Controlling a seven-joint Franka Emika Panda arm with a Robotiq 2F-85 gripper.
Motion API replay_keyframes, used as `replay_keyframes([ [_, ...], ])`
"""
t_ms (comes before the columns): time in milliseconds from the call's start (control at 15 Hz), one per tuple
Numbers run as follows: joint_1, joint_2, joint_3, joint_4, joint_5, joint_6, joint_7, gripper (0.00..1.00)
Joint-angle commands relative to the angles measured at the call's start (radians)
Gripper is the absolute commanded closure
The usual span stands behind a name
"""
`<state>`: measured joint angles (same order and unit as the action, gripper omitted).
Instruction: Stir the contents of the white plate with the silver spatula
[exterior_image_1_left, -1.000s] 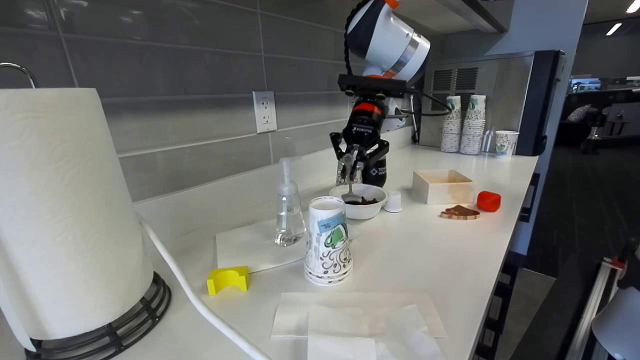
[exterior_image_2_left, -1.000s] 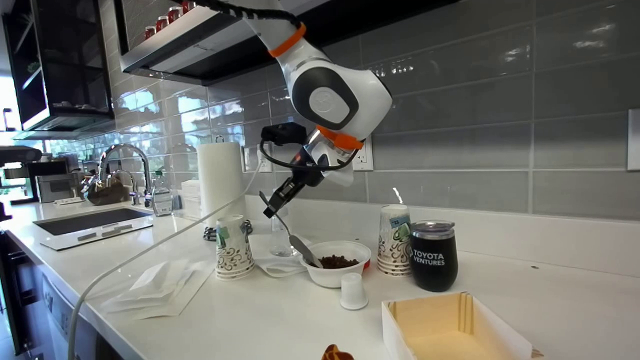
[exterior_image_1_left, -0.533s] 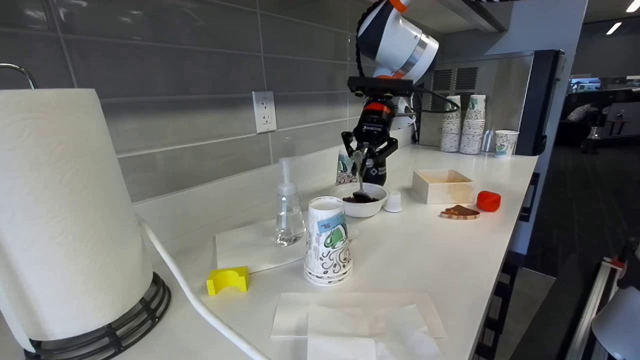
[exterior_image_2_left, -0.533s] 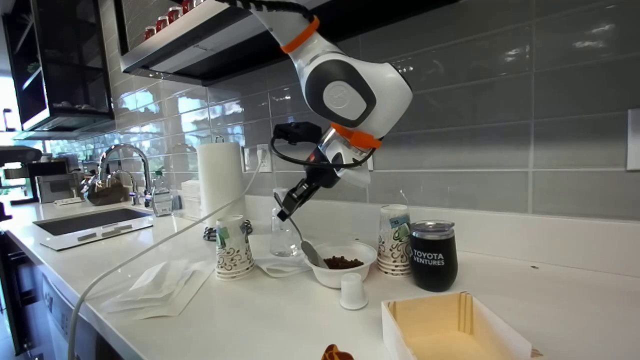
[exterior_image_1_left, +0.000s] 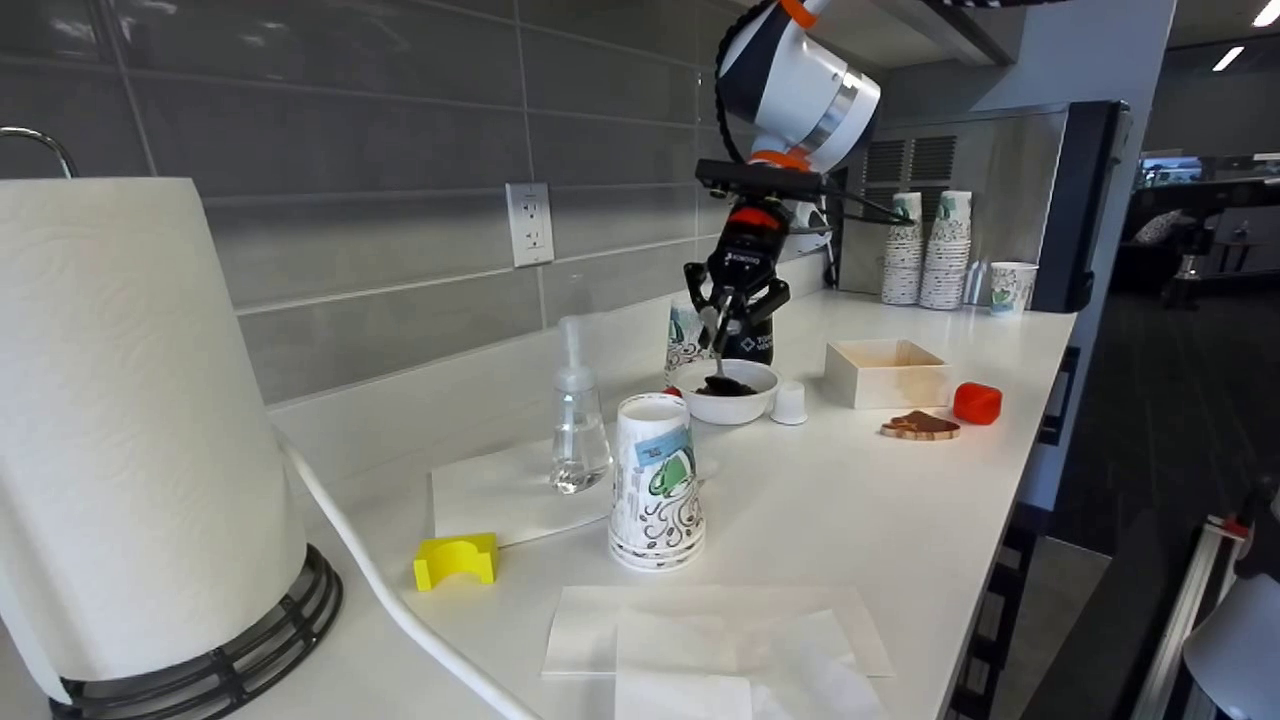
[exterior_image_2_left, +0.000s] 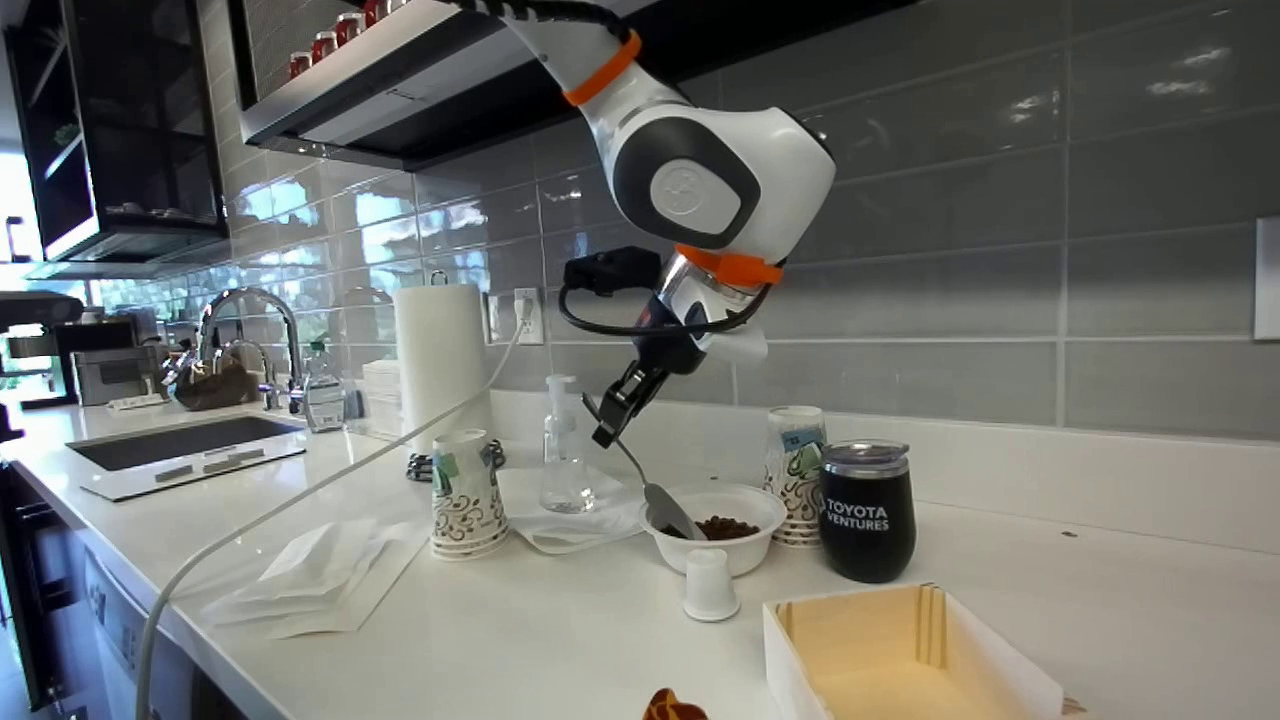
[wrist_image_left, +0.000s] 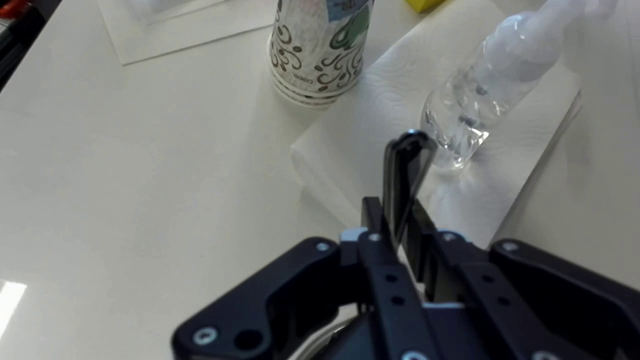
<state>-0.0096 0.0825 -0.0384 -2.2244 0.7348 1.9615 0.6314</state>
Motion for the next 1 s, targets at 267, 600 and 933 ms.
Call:
replay_keyframes([
  [267, 0.003, 0.015, 0.026, 0.026, 0.071, -0.107, -0.128, 0.96],
  [600, -0.002, 0.025, 0.024, 0.045, 0.05, -0.278, -0.127, 0.96],
  [933, -0.001, 0.024, 0.019, 0.055, 0.023, -0.411, -0.129, 0.96],
])
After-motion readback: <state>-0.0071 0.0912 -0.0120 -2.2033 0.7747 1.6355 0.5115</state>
